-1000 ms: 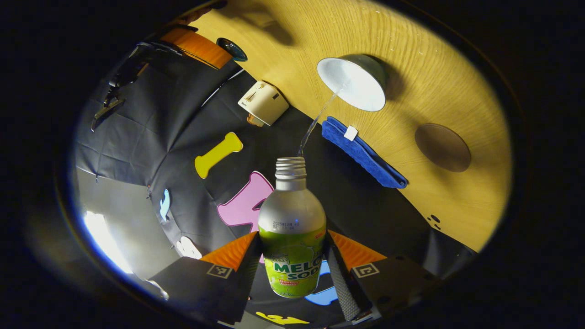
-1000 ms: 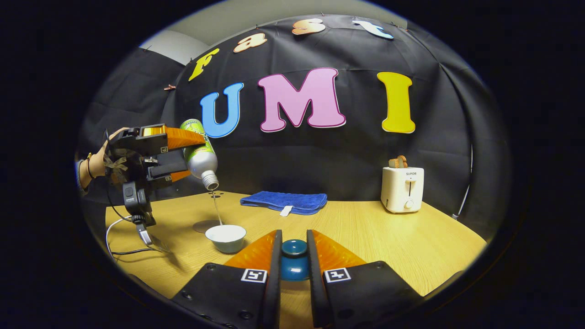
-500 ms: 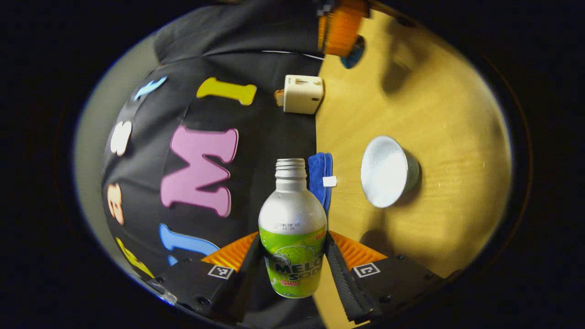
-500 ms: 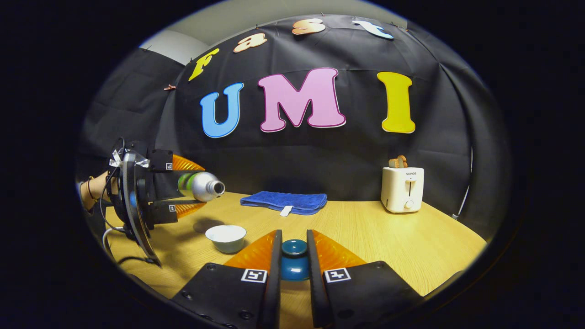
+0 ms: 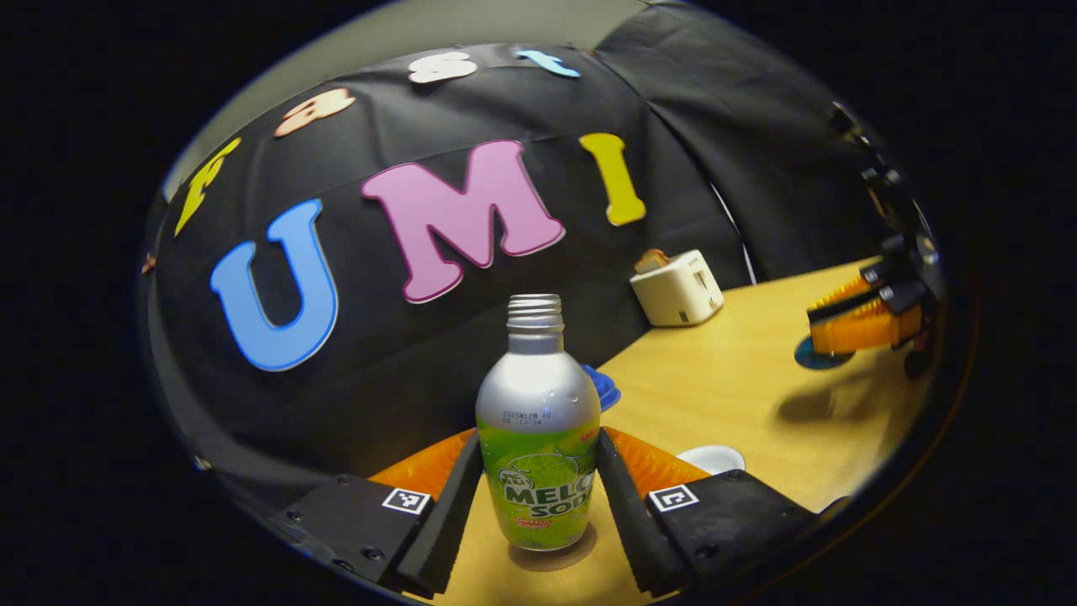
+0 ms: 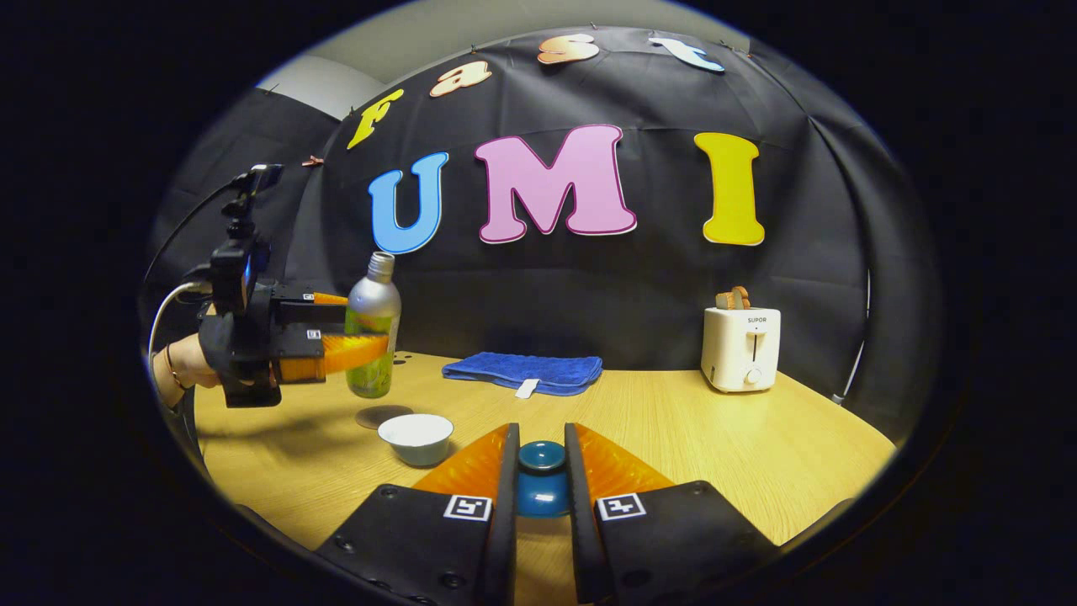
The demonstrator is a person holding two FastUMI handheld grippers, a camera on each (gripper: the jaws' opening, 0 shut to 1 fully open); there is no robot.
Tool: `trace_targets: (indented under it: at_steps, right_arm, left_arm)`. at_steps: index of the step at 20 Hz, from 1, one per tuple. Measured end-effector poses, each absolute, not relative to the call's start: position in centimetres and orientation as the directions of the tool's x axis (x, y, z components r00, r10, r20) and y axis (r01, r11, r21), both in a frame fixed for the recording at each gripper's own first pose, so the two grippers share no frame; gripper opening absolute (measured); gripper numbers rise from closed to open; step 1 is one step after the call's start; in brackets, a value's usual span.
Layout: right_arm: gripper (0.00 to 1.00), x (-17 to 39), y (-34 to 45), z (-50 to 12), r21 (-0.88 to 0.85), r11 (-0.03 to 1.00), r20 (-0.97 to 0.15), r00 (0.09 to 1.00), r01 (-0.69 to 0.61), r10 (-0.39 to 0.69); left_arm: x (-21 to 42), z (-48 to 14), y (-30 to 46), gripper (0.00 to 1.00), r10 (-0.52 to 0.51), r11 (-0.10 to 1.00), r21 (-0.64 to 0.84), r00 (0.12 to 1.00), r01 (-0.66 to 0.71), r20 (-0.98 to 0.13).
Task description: Open the teacup lid with one hand, grasp the water bottle and pour water into the teacup with the other hand; after pouring, place the water bottle on the coaster and then close the teacup lid.
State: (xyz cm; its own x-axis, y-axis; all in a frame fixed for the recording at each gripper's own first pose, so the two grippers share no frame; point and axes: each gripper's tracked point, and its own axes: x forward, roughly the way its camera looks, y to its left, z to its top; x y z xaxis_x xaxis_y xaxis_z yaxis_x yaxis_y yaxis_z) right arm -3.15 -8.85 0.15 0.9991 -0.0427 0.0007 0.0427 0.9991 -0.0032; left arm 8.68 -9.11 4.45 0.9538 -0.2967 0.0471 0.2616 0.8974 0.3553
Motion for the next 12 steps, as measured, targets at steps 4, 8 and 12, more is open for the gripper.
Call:
trace_targets:
  at_steps: [4, 8, 12]
  right_arm:
    - [0.31, -3.1, -8.8, 0.1, -0.003, 0.999, 0.001, 0.999, 0.043, -0.043]
    - [0.31, -3.1, -8.9, 0.1, -0.003, 0.999, 0.000, 0.999, 0.043, -0.043]
    - [0.31, -3.1, -8.9, 0.2, -0.003, 0.999, 0.000, 0.999, 0.043, -0.043]
  left_arm:
    - [10.4, 4.4, -6.9, 0.79, -0.243, 0.965, 0.123, 0.966, 0.232, 0.088]
    - [12.2, 1.8, -6.6, 0.79, -0.184, 0.983, 0.030, 0.982, 0.183, 0.039]
    - [12.7, -0.6, -4.7, 0.80, -0.168, 0.986, -0.006, 0.986, 0.168, 0.006]
